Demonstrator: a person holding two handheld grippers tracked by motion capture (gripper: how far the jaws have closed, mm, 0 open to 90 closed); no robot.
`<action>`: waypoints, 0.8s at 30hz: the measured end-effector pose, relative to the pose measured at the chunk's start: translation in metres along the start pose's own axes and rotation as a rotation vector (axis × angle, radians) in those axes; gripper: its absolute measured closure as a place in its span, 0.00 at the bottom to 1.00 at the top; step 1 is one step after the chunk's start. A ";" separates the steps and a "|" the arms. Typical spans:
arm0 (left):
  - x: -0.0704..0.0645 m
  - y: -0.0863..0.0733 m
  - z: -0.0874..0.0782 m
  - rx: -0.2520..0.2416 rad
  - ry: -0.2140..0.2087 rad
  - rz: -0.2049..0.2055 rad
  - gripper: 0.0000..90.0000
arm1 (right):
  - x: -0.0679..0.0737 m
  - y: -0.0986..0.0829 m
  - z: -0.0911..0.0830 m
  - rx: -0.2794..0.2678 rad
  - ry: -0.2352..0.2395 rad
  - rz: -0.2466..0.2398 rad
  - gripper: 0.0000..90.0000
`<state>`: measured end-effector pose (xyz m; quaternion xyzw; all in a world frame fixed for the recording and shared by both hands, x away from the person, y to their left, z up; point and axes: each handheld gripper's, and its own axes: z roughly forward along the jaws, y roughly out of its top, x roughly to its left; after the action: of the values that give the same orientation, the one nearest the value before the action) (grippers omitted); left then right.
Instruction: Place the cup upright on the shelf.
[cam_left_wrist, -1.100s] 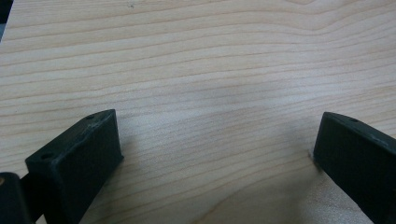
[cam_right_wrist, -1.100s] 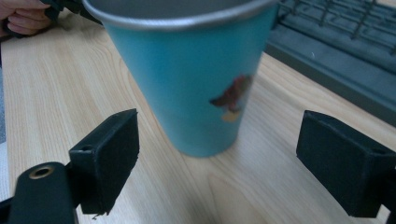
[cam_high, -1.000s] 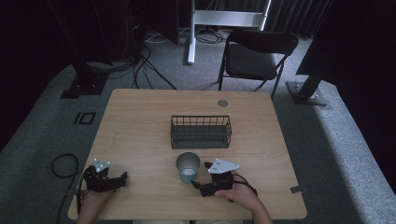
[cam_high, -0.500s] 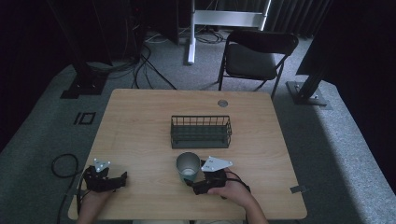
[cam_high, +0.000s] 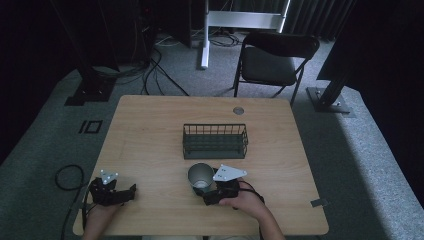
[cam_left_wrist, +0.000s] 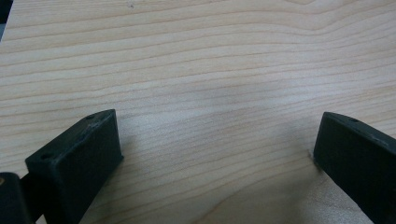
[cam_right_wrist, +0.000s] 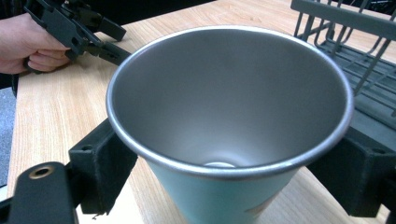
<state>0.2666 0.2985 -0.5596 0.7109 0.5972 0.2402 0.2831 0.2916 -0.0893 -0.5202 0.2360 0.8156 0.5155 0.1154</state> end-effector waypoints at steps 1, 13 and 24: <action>0.000 0.000 0.000 0.000 0.000 0.000 0.02 | 0.000 0.001 0.001 -0.001 0.001 0.003 0.14; 0.000 0.000 0.000 0.000 0.000 0.000 0.02 | 0.008 0.006 0.011 -0.032 0.027 -0.011 0.14; 0.000 0.000 0.000 0.000 -0.001 0.000 0.02 | 0.012 0.019 0.014 -0.041 0.031 0.003 0.14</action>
<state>0.2666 0.2986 -0.5597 0.7111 0.5970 0.2401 0.2834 0.2926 -0.0657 -0.5084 0.2268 0.8061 0.5360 0.1071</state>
